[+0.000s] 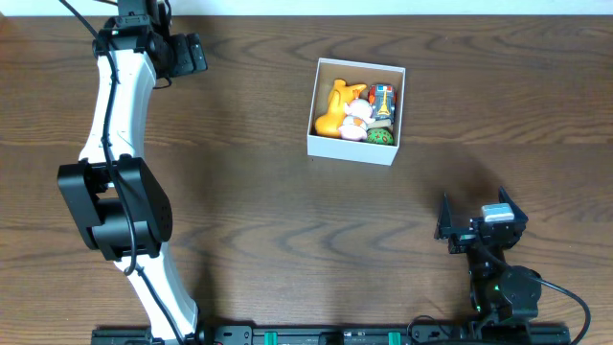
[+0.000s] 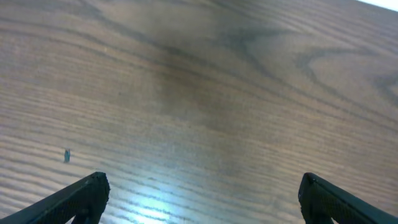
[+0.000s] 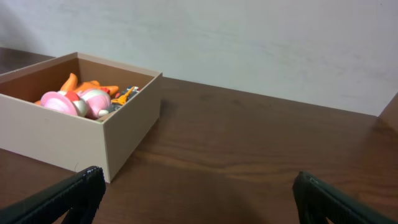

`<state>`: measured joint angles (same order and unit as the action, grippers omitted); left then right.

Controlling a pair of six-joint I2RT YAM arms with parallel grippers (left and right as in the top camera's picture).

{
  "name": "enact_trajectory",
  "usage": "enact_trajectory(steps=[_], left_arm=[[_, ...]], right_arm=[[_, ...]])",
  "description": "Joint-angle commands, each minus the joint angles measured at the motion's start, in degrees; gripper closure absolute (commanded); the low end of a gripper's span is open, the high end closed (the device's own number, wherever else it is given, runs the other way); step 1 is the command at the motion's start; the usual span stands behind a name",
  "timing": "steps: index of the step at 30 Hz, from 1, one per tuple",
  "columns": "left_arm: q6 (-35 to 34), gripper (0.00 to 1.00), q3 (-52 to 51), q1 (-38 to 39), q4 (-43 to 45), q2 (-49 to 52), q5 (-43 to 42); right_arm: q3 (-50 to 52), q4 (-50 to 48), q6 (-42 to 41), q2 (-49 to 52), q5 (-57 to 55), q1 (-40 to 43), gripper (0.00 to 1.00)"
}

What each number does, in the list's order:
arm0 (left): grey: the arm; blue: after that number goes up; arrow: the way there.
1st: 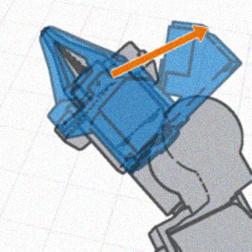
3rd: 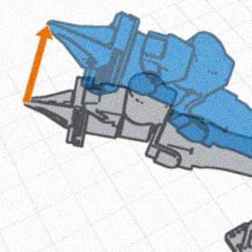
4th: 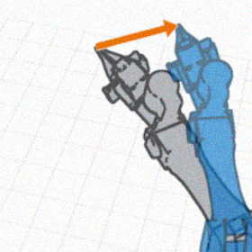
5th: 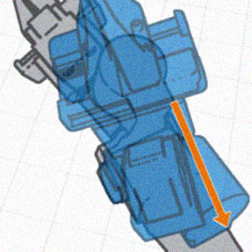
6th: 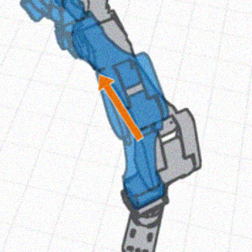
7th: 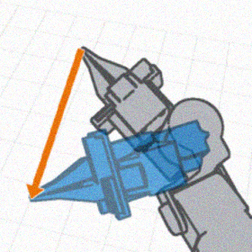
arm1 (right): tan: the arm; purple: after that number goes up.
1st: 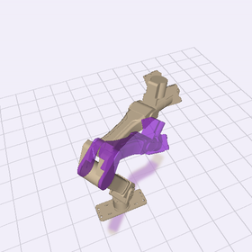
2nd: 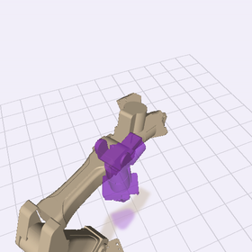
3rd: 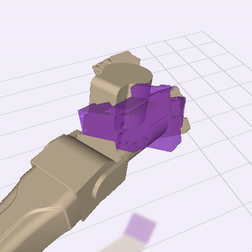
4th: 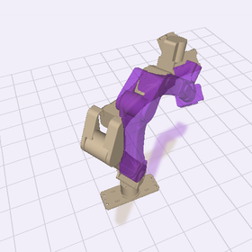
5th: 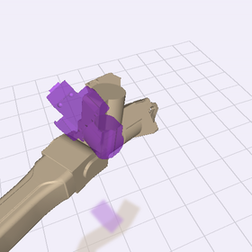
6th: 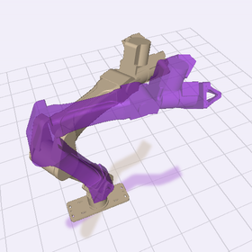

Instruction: Pack container

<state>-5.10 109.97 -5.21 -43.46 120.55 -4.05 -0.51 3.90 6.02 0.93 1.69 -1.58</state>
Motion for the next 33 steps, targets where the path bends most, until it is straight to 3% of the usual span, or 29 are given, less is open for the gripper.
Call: enact_trajectory(steps=[1,20,33], left_arm=[[-0.04,0.02,1.01,-0.37,-0.50,-4.26,0.48],[0.39,0.02,0.98,0.68,-4.81,-35.32,0.72],[0.37,0.02,-0.79,0.68,-10.47,-48.72,0.70]], right_arm=[[0.20,0.20,-1.07,-0.55,-0.37,-0.31,0.01],[0.20,0.20,-1.07,-0.55,-0.37,-0.31,0.01],[0.20,0.20,-1.07,-0.55,-0.37,-0.31,0.01]])
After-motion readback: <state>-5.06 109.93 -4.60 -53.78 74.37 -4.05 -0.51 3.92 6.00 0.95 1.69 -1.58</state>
